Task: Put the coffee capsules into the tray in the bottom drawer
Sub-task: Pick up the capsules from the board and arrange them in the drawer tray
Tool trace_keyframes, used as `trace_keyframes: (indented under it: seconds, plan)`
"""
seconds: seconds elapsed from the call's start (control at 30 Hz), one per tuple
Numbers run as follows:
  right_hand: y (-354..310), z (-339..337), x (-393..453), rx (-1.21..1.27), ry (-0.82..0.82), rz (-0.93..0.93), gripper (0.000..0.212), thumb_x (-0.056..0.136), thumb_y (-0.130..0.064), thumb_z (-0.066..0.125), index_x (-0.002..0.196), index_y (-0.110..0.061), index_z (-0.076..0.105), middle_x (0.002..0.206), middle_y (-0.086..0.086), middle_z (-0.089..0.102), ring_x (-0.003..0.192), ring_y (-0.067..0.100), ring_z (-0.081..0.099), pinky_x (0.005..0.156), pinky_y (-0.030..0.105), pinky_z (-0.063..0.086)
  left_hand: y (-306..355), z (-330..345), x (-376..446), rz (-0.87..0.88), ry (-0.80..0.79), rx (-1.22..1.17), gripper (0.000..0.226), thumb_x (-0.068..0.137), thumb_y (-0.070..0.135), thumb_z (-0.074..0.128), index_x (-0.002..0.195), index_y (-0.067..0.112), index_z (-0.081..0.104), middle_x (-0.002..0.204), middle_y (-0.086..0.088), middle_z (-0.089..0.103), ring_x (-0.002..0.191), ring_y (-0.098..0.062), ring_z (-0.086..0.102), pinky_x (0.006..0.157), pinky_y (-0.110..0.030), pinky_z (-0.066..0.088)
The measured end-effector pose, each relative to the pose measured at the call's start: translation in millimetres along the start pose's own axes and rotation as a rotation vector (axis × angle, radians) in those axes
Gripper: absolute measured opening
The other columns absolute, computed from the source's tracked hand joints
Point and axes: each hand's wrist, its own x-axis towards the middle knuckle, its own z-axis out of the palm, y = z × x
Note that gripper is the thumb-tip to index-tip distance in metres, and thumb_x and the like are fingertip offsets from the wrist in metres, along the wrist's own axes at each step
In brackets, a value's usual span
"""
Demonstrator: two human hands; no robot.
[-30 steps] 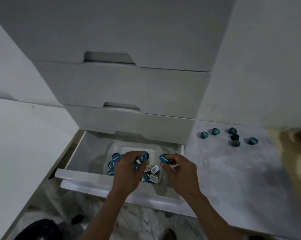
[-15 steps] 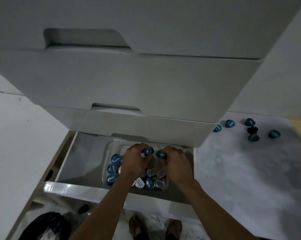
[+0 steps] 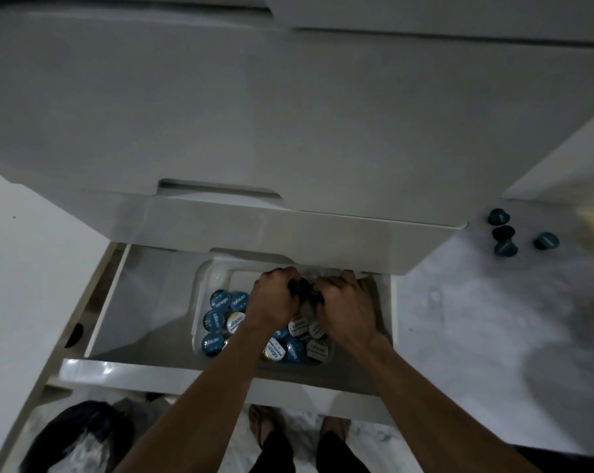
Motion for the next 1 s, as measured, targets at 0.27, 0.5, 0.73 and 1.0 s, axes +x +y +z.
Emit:
trace_keyframes:
  seconds: [0.27, 0.5, 0.73, 1.0]
  plan:
    - [-3, -3, 3, -0.176, -0.039, 0.027, 0.026, 0.06, -0.018, 0.082, 0.083, -0.021, 0.07, 0.069, 0.001, 0.072, 0.085, 0.027, 0.064, 0.071, 0.037, 0.048, -6, 0, -2, -0.032, -0.022, -0.04, 0.022, 0.073, 0.011, 0.068, 0.095, 0.013, 0.07, 0.092, -0.006, 0.073, 0.086, -0.025, 0.066, 0.077, -0.035, 0.055]
    - [1, -6, 2, -0.1, -0.121, -0.011, 0.022, 0.078, -0.01, 0.063, 0.099, -0.015, 0.068, 0.1, 0.004, 0.072, 0.111, 0.026, 0.054, 0.072, 0.034, 0.05, -8, -1, -5, -0.023, -0.063, -0.035, 0.023, 0.074, 0.02, 0.067, 0.097, 0.016, 0.07, 0.093, -0.004, 0.073, 0.088, -0.024, 0.066, 0.081, -0.039, 0.056]
    - [7, -2, 0, -0.057, -0.067, -0.041, 0.026, 0.079, -0.01, 0.065, 0.103, -0.017, 0.069, 0.113, 0.001, 0.07, 0.108, 0.027, 0.055, 0.07, 0.034, 0.052, -9, 0, -2, 0.001, -0.027, -0.002, 0.031, 0.082, 0.013, 0.064, 0.112, 0.022, 0.064, 0.106, -0.005, 0.073, 0.098, -0.026, 0.066, 0.088, -0.039, 0.054]
    - [8, -3, -5, -0.068, -0.119, -0.06, 0.018, 0.078, -0.002, 0.062, 0.09, -0.014, 0.068, 0.097, 0.002, 0.071, 0.11, 0.027, 0.049, 0.063, 0.033, 0.049, -11, 1, -5, 0.073, -0.094, 0.124, 0.03, 0.087, 0.017, 0.054, 0.114, 0.025, 0.065, 0.108, -0.003, 0.072, 0.1, -0.026, 0.064, 0.092, -0.041, 0.049]
